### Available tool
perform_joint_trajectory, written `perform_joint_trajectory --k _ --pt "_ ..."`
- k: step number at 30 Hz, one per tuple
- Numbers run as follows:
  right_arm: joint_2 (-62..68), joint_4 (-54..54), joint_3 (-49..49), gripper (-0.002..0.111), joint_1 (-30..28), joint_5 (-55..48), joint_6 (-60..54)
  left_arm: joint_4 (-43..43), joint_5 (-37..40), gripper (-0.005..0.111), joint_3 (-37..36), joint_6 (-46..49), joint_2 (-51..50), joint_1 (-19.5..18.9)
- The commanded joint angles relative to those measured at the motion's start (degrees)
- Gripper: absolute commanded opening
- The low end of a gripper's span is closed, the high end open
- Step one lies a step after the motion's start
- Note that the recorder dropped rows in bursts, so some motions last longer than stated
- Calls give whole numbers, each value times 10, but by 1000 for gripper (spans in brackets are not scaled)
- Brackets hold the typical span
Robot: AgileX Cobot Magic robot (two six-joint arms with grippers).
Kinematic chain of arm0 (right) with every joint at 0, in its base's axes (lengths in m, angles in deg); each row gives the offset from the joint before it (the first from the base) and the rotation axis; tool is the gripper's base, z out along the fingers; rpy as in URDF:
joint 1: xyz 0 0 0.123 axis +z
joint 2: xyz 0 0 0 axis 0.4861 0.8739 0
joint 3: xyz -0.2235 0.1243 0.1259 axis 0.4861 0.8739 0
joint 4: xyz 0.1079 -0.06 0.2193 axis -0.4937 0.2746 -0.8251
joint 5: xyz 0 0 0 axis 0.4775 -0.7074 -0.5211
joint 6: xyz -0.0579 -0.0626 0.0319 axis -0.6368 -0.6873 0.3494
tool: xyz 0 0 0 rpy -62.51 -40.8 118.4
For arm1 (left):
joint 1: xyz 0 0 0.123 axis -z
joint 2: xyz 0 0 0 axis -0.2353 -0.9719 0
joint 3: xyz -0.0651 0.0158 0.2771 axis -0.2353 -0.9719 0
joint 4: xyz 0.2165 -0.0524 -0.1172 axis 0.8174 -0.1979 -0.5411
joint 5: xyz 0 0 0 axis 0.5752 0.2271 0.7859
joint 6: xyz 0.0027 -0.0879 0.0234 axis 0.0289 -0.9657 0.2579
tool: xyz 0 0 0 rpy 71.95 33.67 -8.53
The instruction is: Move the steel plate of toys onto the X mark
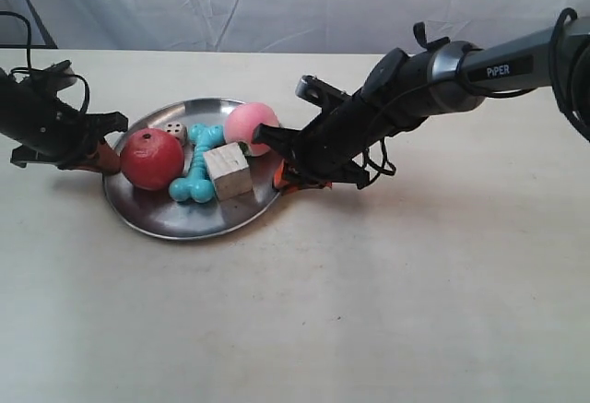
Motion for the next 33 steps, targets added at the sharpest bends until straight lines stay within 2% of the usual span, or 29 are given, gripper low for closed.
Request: perform_joint_trajectory --k 1,2,4,10,13,22,29,33 --pt "1 28 -4 39 9 -12 -21 15 11 30 1 1 -2 5" --pt "1 30 -4 43 8 -13 -21 16 12 35 1 1 -2 5" --pt "0 32 -4 44 8 -17 -21 16 13 41 1 -1 -2 5" --pt "-15 57 -4 25 7 -31 -21 37 22 41 1 -9 7 3" --pt "-29 84 -4 20 7 -33 -9 58 17 38 1 -30 22 -3" --pt "-75 164 -4 28 7 -50 32 64 17 33 1 -30 65 -19" --pt "-76 167 -4 28 7 -80 32 56 52 33 1 -30 71 -19" --pt "-102 202 -4 28 7 -110 44 50 63 31 1 -32 92 -19"
